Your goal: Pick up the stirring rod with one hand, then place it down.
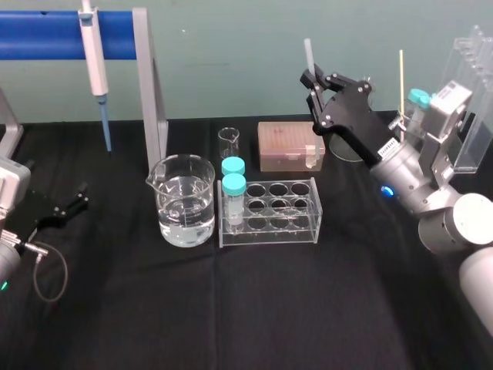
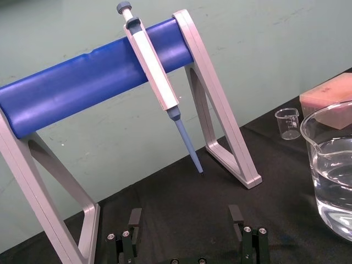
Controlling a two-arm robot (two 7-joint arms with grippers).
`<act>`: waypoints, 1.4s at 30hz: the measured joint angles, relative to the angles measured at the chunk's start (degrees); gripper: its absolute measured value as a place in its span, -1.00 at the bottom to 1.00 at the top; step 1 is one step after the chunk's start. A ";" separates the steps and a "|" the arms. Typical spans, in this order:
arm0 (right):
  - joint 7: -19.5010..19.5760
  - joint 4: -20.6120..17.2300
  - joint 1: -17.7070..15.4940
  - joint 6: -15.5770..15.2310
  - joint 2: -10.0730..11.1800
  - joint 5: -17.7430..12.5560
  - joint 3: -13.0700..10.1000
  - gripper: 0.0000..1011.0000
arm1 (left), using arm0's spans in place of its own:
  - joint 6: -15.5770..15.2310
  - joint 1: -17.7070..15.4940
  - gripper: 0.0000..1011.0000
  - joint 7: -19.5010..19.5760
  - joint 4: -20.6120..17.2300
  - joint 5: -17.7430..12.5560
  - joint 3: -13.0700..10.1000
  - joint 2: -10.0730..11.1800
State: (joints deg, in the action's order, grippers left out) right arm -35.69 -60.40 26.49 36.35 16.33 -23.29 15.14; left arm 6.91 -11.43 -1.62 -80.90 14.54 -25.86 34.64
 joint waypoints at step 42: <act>2.85 1.87 -2.01 0.12 -2.55 2.77 -1.91 -0.87 | 0.00 0.00 0.98 0.00 0.00 0.00 0.00 0.00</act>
State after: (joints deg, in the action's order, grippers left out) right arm -32.85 -58.52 24.48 36.46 13.78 -20.52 13.24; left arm 6.91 -11.43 -1.62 -80.90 14.55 -25.86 34.64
